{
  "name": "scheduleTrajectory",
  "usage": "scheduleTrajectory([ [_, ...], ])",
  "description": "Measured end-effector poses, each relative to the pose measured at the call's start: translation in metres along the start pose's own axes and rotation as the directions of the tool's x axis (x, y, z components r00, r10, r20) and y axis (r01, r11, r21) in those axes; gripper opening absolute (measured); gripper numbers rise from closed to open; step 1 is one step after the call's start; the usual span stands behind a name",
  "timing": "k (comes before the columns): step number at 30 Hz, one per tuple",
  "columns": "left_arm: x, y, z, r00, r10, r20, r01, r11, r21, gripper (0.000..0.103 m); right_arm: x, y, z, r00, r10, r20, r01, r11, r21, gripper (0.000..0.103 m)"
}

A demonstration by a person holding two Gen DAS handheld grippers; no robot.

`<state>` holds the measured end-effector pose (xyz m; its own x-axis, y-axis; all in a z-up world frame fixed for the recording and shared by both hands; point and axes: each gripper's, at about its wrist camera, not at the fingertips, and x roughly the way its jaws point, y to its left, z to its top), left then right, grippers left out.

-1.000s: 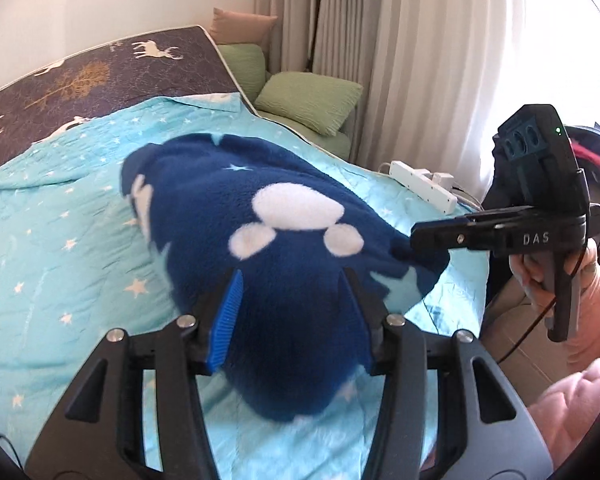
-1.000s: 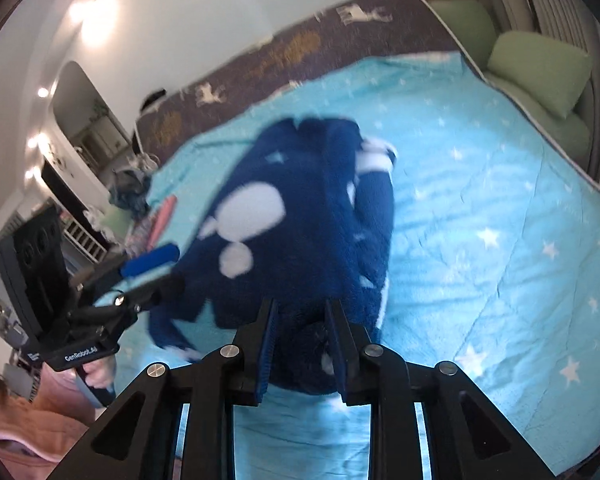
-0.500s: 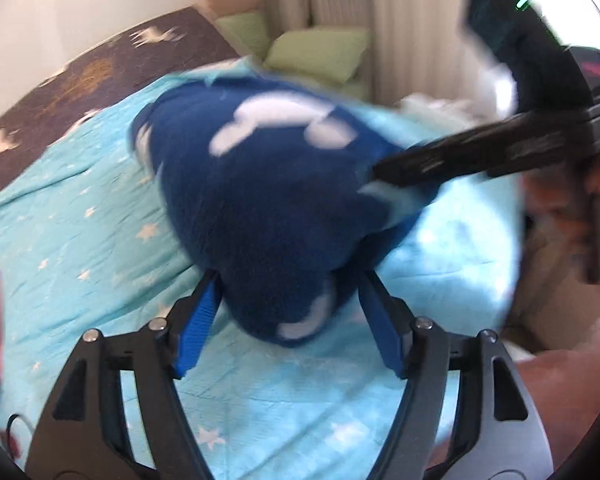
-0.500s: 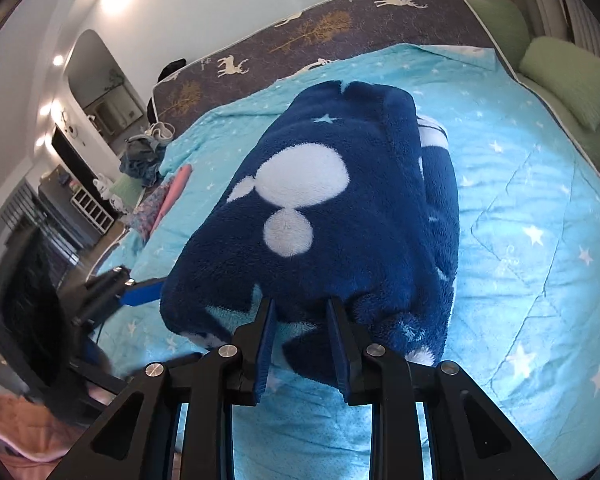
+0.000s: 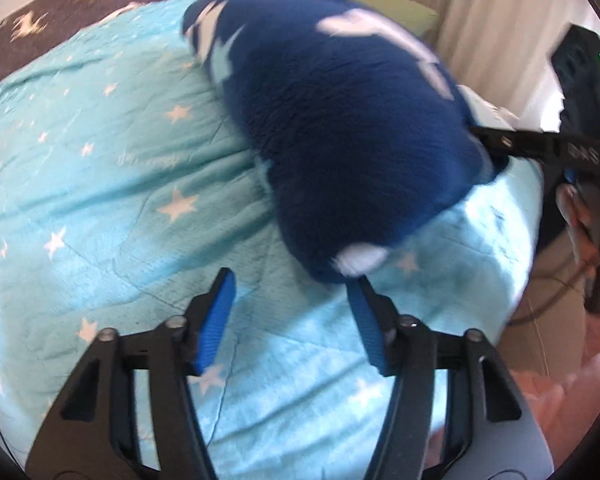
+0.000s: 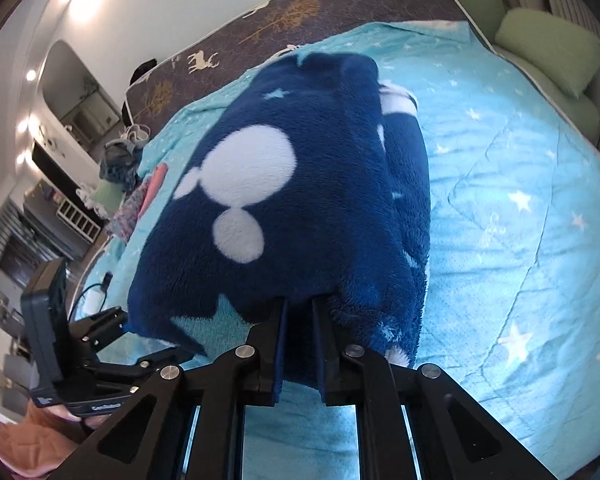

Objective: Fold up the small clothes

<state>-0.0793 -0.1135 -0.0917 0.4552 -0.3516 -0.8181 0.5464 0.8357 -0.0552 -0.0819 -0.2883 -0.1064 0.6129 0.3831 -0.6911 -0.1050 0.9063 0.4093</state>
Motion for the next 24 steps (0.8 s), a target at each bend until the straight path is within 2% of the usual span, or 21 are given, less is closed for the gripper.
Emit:
scheduleTrajectory([
  [3,-0.040,-0.007,0.010,0.994,-0.042,0.100,0.032,0.995,0.095,0.058,-0.024,0.008,0.011,0.999,-0.007,0.043,0.008,1.000,-0.026,0.014],
  [6,-0.079,-0.010,0.035,0.967,-0.088,0.239,0.056,0.989,0.138,0.059,-0.048,0.019,0.026,0.991,-0.036,0.132,0.046,0.996,-0.074,0.014],
  [9,-0.076,-0.011,0.070,0.945,-0.090,0.314,0.046,0.988,0.145,0.059,-0.052,0.025,0.046,0.983,-0.015,0.183,0.033,0.995,-0.096,0.014],
  [11,-0.052,-0.009,0.086,0.949,-0.081,0.305,0.039,0.989,0.141,0.059,-0.040,0.023,0.053,0.985,0.010,0.172,0.004,0.997,-0.080,0.014],
  [13,-0.004,-0.007,0.091,0.978,-0.078,0.193,0.055,0.991,0.119,0.059,-0.014,0.014,0.052,0.994,0.019,0.104,-0.016,0.999,-0.033,0.014],
  [14,0.014,-0.006,0.090,0.986,-0.083,0.145,0.067,0.991,0.112,0.062,0.003,0.008,0.049,0.999,0.004,0.049,-0.004,1.000,-0.004,0.014],
  [15,0.028,-0.002,0.083,0.983,-0.092,0.158,0.076,0.991,0.109,0.063,0.018,0.001,0.045,1.000,-0.006,0.011,0.005,1.000,0.023,0.013],
  [16,0.031,-0.002,0.076,0.973,-0.100,0.206,0.076,0.990,0.122,0.063,0.030,-0.008,0.040,1.000,-0.003,-0.002,0.003,0.999,0.045,0.012],
  [17,0.030,-0.001,0.073,0.970,-0.101,0.223,0.074,0.989,0.127,0.063,0.035,-0.014,0.034,0.999,0.018,0.027,-0.019,0.998,0.056,0.011],
  [21,0.027,-0.002,0.083,0.980,-0.107,0.166,0.092,0.991,0.095,0.067,0.034,-0.021,0.036,0.997,0.072,0.026,-0.074,0.994,0.075,0.011],
  [24,0.026,0.004,0.091,0.980,-0.132,0.147,0.122,0.990,0.074,0.068,0.035,-0.025,0.040,0.996,0.087,0.012,-0.088,0.994,0.070,0.012],
])
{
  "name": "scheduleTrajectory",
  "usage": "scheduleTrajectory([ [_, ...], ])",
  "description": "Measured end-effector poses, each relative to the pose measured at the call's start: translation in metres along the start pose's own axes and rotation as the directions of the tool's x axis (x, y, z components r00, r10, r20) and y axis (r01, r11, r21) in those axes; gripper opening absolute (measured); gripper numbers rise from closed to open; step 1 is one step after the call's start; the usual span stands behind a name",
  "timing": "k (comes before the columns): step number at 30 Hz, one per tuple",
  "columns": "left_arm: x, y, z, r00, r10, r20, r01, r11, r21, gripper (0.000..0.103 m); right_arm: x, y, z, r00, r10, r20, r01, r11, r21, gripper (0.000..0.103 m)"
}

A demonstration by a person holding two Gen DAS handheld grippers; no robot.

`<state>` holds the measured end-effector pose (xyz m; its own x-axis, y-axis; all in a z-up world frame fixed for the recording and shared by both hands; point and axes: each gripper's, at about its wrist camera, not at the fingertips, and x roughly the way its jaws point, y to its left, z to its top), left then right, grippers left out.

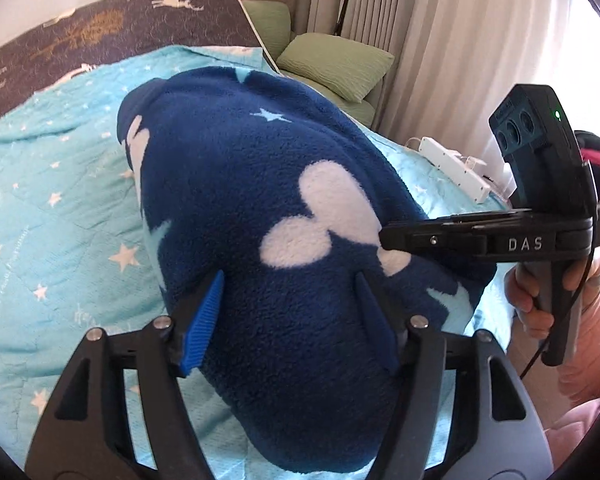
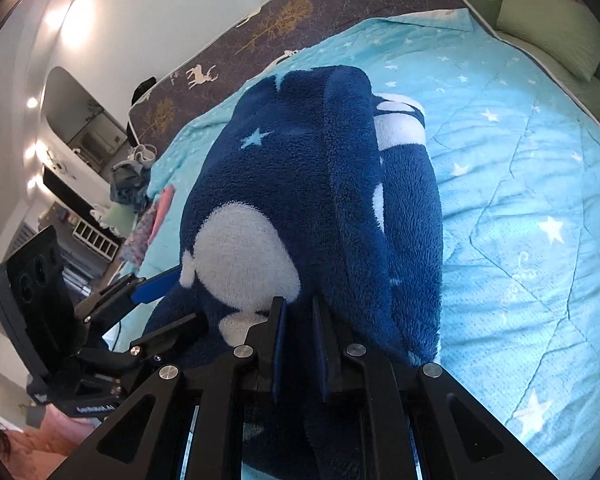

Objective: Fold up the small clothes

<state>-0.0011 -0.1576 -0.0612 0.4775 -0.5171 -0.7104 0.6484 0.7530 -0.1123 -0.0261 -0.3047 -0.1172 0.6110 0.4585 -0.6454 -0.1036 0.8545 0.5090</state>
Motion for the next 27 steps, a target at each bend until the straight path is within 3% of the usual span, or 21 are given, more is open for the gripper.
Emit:
scheduleTrajectory([
  [5,-0.020,-0.002,0.021,1.000,0.029,0.012,-0.029,0.999,-0.016,0.068,-0.012,0.013,0.014,1.000,-0.018,0.006,0.019,0.999,-0.036,0.014],
  [9,-0.030,-0.006,0.055,0.987,0.106,0.125,-0.114,0.992,0.058,0.068,-0.038,0.032,0.051,0.988,-0.082,0.133,0.101,0.984,-0.144,0.022],
  [12,-0.016,0.003,0.080,0.986,0.096,0.137,-0.105,0.993,0.055,0.069,-0.034,0.034,0.086,0.970,-0.146,0.193,0.179,0.969,-0.168,0.035],
  [13,-0.009,0.007,0.086,0.987,0.099,0.130,-0.105,0.994,0.041,0.069,-0.028,0.031,0.098,0.968,-0.155,0.196,0.188,0.969,-0.161,0.035],
  [18,0.045,0.038,0.100,0.995,0.088,0.035,-0.087,0.996,-0.030,0.070,0.016,0.021,0.129,0.984,-0.147,0.098,0.159,0.979,-0.129,0.035],
  [22,0.091,0.051,0.081,0.990,0.143,-0.009,-0.143,0.990,0.019,0.077,0.082,-0.015,0.127,0.983,-0.159,-0.093,0.151,0.985,-0.080,0.034],
  [25,0.085,0.049,0.077,0.991,0.135,0.024,-0.135,0.991,0.012,0.077,0.091,-0.037,0.122,0.995,-0.048,-0.090,0.048,0.999,0.000,0.034],
  [27,0.084,0.047,0.077,0.989,0.148,0.024,-0.149,0.989,0.024,0.077,0.089,-0.036,0.122,0.995,-0.043,-0.090,0.041,0.999,-0.016,0.034],
])
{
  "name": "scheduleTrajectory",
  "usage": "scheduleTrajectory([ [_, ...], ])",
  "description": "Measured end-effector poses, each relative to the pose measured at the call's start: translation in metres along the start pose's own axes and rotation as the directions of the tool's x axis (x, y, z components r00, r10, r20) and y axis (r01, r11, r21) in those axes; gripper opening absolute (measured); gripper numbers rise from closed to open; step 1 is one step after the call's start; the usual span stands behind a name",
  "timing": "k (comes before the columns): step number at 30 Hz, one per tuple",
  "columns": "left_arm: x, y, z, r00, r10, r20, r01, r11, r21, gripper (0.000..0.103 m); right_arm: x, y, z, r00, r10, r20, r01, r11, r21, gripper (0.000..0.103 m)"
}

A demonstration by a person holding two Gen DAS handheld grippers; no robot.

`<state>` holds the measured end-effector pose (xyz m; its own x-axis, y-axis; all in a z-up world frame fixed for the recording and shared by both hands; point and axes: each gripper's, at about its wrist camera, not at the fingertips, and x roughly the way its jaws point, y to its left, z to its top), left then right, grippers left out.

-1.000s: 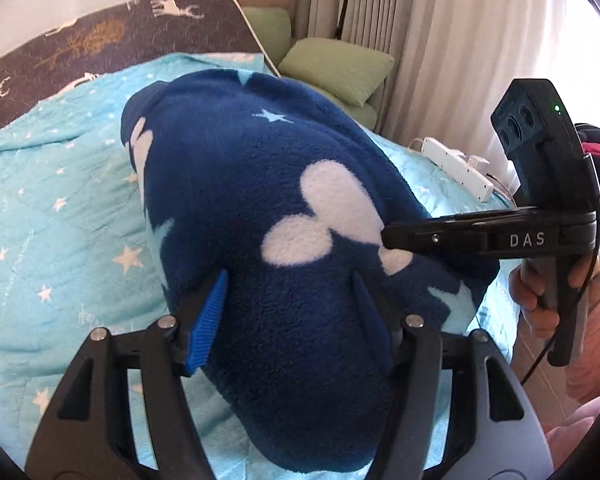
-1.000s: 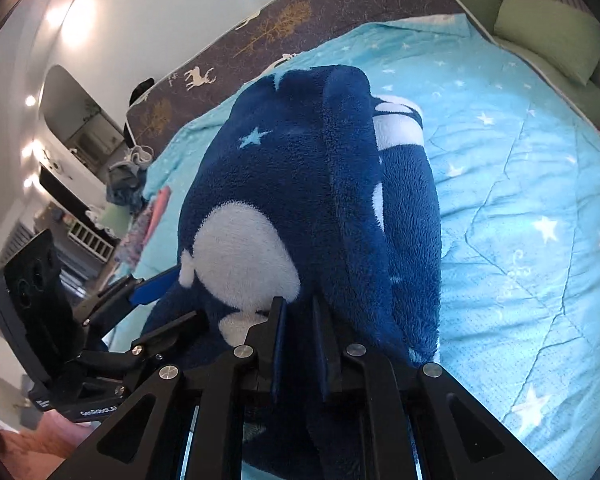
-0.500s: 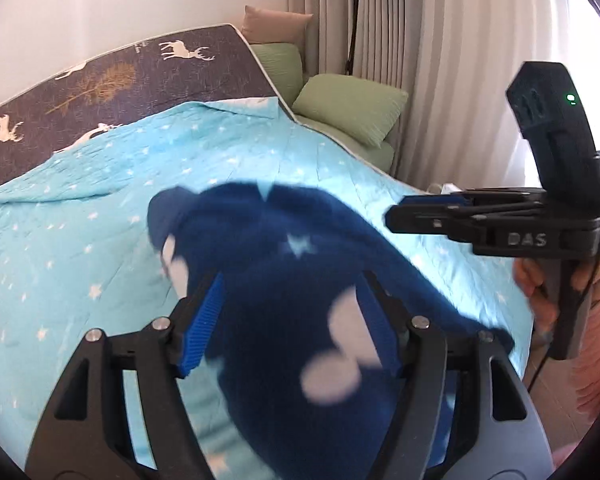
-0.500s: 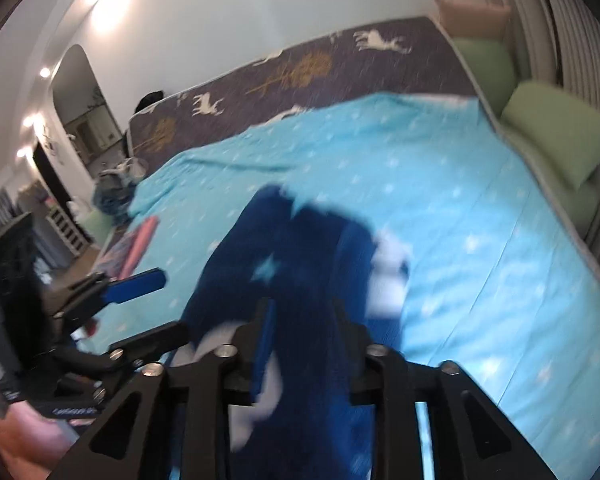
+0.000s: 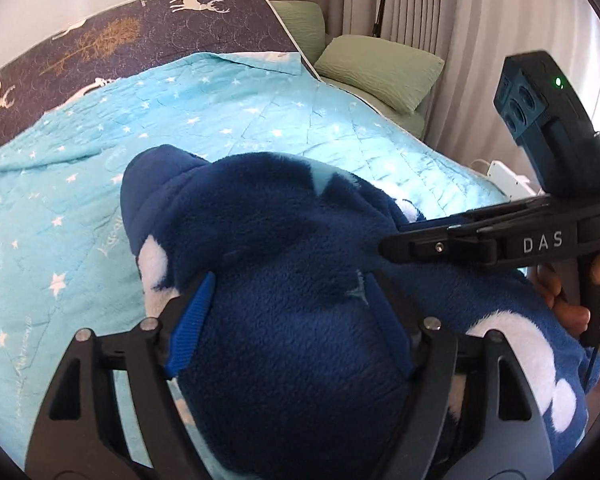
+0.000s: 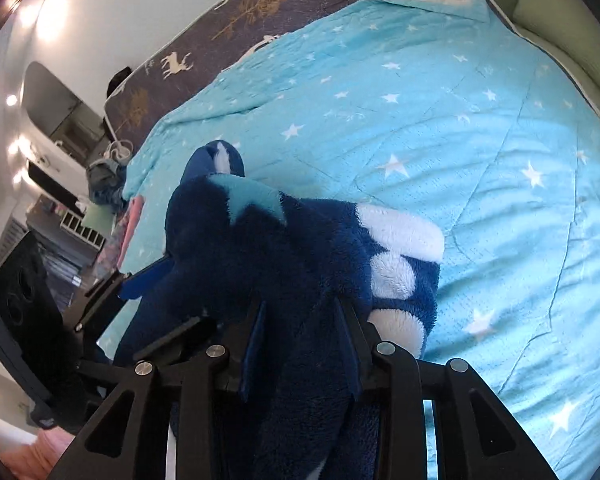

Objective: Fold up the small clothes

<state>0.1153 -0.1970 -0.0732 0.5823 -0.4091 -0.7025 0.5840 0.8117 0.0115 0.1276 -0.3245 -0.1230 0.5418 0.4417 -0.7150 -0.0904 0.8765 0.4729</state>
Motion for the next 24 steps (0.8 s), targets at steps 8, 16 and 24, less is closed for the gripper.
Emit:
scheduleTrajectory([
  [8,-0.041,0.011,0.032,0.996,-0.026,0.081,0.027,1.000,-0.014,0.077,-0.046,0.042,0.021,0.991,-0.050,0.121,0.065,0.990,-0.124,0.038],
  [16,0.061,0.048,0.031,0.990,0.023,-0.139,-0.039,0.993,-0.114,0.092,0.034,0.016,0.046,0.994,-0.099,-0.044,0.098,0.995,-0.024,0.047],
  [24,0.032,0.045,0.031,0.996,0.041,-0.082,-0.055,0.983,-0.174,0.091,0.029,0.003,0.034,0.998,-0.067,-0.009,0.067,0.997,0.026,0.047],
])
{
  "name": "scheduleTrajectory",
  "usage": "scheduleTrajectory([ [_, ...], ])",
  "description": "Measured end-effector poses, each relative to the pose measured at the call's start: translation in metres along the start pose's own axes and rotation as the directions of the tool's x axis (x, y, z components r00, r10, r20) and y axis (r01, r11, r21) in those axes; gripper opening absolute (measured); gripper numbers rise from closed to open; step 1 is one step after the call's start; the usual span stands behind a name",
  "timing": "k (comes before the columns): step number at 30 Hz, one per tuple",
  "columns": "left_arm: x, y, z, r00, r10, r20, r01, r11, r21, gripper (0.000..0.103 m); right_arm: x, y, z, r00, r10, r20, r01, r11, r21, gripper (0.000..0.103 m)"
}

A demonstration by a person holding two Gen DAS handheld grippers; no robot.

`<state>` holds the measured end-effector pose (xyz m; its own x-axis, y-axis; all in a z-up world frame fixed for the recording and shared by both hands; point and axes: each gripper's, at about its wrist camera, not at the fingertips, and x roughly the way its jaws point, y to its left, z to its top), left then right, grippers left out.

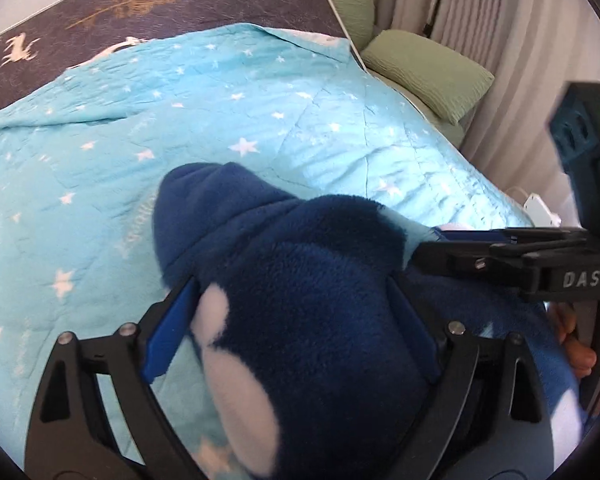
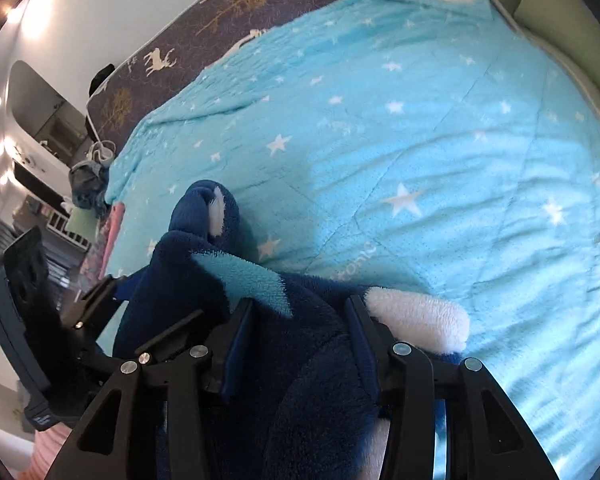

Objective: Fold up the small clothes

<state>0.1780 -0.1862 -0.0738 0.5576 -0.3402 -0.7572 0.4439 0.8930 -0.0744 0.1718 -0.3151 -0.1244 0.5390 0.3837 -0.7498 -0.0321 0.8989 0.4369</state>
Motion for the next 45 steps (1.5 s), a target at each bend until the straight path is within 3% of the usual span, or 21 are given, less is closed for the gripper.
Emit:
scheduleTrajectory([
  [2,-0.024,0.005,-0.001,0.999,-0.024,0.026,0.025,0.999,-0.024,0.090,-0.031,0.003,-0.007,0.999,-0.026,0.048,0.025,0.999,0.020,0.048],
  [5,-0.080,-0.003,-0.016,0.988,-0.103,0.119,0.105,0.994,-0.015,0.090,-0.088,0.007,-0.028,0.991,0.061,0.122,-0.060,0.998,-0.009,0.048],
  [7,-0.115,-0.013,-0.034,0.970,-0.189,0.151,0.190,0.982,0.008,0.090,-0.115,0.012,-0.050,0.987,0.100,0.124,-0.095,0.994,-0.045,0.049],
  [10,-0.135,-0.034,-0.067,0.936,-0.337,0.103,0.332,0.941,0.061,0.090,-0.136,0.023,-0.093,0.980,0.184,0.074,-0.177,0.981,-0.084,0.057],
  [11,-0.130,-0.042,-0.077,0.937,-0.344,0.065,0.339,0.937,0.078,0.090,-0.133,0.027,-0.109,0.972,0.232,0.034,-0.228,0.968,-0.100,0.060],
  [12,-0.112,-0.054,-0.091,0.963,-0.268,-0.005,0.267,0.958,0.099,0.092,-0.127,0.028,-0.115,0.972,0.237,0.004,-0.235,0.966,-0.107,0.065],
  [14,-0.087,-0.066,-0.113,0.988,-0.155,-0.004,0.154,0.978,0.143,0.100,-0.094,0.026,-0.131,0.990,0.132,-0.044,-0.136,0.984,-0.112,0.066],
  [15,-0.083,-0.068,-0.121,0.990,-0.134,0.040,0.127,0.981,0.146,0.101,-0.083,0.025,-0.136,0.995,0.093,-0.031,-0.097,0.988,-0.121,0.066],
  [17,-0.083,-0.062,-0.118,0.990,-0.135,0.031,0.132,0.987,0.092,0.101,-0.078,0.039,-0.143,1.000,-0.005,0.029,0.011,0.981,-0.193,0.066],
  [19,-0.087,-0.060,-0.117,0.991,-0.134,0.021,0.132,0.988,0.084,0.101,-0.084,0.050,-0.145,0.997,-0.047,0.055,0.057,0.978,-0.201,0.067],
  [24,-0.115,-0.049,-0.114,0.981,-0.181,0.065,0.181,0.983,0.009,0.098,-0.111,0.034,-0.141,0.995,0.058,0.076,-0.046,0.987,-0.156,0.067],
  [25,-0.120,-0.047,-0.114,0.980,-0.180,0.081,0.180,0.984,0.012,0.098,-0.126,0.024,-0.138,0.988,0.101,0.116,-0.087,0.989,-0.122,0.071],
  [27,-0.124,-0.044,-0.112,0.980,-0.177,0.089,0.176,0.984,0.028,0.098,-0.140,0.009,-0.130,0.977,0.114,0.178,-0.101,0.991,-0.084,0.087],
  [28,-0.122,-0.040,-0.110,0.981,-0.178,0.083,0.176,0.984,0.025,0.098,-0.143,-0.002,-0.126,0.974,0.117,0.195,-0.107,0.992,-0.062,0.090],
  [30,-0.115,-0.030,-0.104,0.979,-0.196,0.058,0.197,0.980,-0.009,0.101,-0.130,-0.033,-0.115,0.970,0.208,0.129,-0.212,0.977,0.019,0.091],
  [32,-0.108,-0.022,-0.103,0.970,-0.240,0.035,0.242,0.968,-0.073,0.101,-0.107,-0.067,-0.110,0.956,0.287,0.066,-0.294,0.937,0.188,0.091],
  [34,-0.096,-0.015,-0.104,0.955,-0.298,0.007,0.296,0.945,-0.140,0.102,-0.091,-0.084,-0.110,0.943,0.329,0.045,-0.328,0.904,0.273,0.091],
  [36,-0.085,-0.008,-0.106,0.935,-0.353,-0.011,0.344,0.918,-0.198,0.103,-0.077,-0.088,-0.108,0.921,0.387,0.030,-0.381,0.885,0.267,0.091],
  [38,-0.073,0.001,-0.107,0.900,-0.435,-0.029,0.413,0.872,-0.264,0.103,-0.064,-0.090,-0.105,0.900,0.437,0.009,-0.422,0.864,0.274,0.091],
  [40,-0.061,0.010,-0.107,0.869,-0.494,-0.039,0.457,0.828,-0.324,0.103,-0.055,-0.090,-0.103,0.894,0.447,-0.013,-0.427,0.861,0.278,0.091],
  [45,-0.044,0.014,-0.106,0.830,-0.556,-0.047,0.507,0.786,-0.354,0.103,-0.030,-0.084,-0.091,0.875,0.481,-0.058,-0.450,0.851,0.270,0.100],
])
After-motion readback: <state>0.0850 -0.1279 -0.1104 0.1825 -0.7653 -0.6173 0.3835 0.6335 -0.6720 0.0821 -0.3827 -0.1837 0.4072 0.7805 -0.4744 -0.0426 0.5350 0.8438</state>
